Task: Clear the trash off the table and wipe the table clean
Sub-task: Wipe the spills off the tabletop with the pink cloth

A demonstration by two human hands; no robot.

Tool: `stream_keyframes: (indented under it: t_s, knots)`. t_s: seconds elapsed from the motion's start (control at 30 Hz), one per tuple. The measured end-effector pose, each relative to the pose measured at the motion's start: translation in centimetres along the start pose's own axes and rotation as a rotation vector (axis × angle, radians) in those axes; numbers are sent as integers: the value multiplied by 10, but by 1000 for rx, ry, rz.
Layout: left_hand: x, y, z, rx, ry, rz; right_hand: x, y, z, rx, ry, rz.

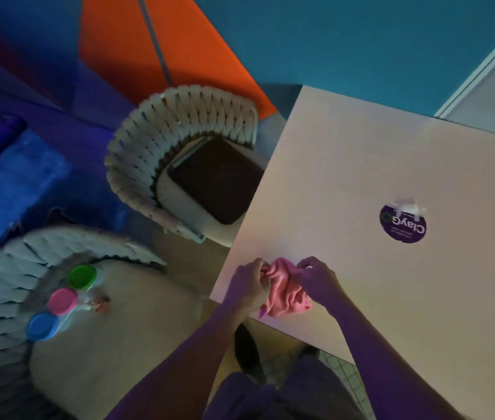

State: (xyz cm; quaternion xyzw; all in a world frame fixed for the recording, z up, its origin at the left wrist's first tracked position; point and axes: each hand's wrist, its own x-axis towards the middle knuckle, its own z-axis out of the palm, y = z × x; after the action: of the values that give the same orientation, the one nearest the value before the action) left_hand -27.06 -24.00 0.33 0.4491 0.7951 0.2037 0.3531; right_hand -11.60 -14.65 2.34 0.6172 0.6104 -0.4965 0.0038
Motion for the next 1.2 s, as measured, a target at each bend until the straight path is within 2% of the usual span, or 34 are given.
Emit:
stream_keyframes:
  t_s: [0.23,0.53,0.8,0.97,1.2]
  knots:
    - [21,-23,-60,-102,201,-69,31,-66,15,61,-109,-86]
    - [54,-23,-102,-72,287,-172,78,-124,26,96,-196,-153]
    - [84,-21,-132,-122,343,-204,105,-169,31,83,-187,-218]
    - [109,-35,-156,-124,309,-207,120,-199,41,83,-188,-232]
    - [149,-57,-203,-209,334,-147,135,-246,65,149,-44,-225]
